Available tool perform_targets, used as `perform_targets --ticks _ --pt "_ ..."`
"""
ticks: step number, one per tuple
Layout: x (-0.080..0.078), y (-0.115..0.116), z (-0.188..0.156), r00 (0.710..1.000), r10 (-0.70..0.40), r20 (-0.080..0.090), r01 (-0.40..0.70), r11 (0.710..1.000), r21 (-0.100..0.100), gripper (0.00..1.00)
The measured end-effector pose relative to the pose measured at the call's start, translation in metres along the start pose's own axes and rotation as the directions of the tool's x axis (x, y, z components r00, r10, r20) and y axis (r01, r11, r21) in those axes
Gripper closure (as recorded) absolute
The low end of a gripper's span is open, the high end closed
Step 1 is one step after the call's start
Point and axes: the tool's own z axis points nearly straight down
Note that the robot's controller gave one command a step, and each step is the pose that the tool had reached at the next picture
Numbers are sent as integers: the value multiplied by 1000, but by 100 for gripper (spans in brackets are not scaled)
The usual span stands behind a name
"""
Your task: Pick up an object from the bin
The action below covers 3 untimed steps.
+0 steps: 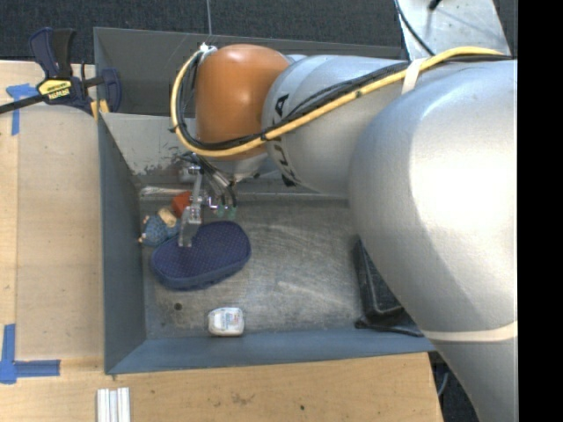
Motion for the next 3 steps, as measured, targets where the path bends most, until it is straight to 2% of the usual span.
perform_targets --ticks 1,2,3 --pt "0 -3 -17 952 307 1 -307 952 1 0" --pt "4 22 19 853 522 12 -522 853 1 0" --pt "1 6 29 640 768 -7 -768 640 1 0"
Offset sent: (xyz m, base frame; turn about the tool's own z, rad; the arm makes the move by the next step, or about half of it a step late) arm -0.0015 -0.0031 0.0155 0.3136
